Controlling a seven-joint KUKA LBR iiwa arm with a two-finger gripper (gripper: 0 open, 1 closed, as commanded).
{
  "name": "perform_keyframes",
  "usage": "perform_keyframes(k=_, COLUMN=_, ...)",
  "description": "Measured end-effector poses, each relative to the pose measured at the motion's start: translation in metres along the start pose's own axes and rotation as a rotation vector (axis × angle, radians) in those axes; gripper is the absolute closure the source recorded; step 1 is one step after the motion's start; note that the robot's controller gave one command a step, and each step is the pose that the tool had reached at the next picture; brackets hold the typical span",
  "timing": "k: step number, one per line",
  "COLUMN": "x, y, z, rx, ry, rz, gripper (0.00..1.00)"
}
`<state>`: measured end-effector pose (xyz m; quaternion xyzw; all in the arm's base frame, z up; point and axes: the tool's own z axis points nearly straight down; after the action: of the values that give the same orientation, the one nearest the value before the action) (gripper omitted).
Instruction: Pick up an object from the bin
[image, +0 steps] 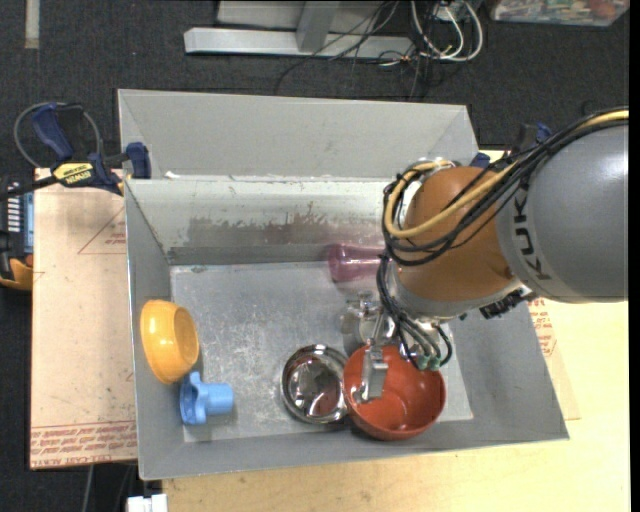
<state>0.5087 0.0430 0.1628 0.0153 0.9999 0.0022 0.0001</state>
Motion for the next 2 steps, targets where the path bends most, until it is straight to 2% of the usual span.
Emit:
perform_keyframes(k=1, x=-0.0125, y=-0.0095, z=0.0213, rx=-0.001, ry=-0.003, rz=0.137, gripper=1.00)
perform_keyframes(k=2, x=-0.0126, y=-0.0095, z=0.0212, rx=-0.001, ry=-0.003, rz=0.137, gripper=1.00)
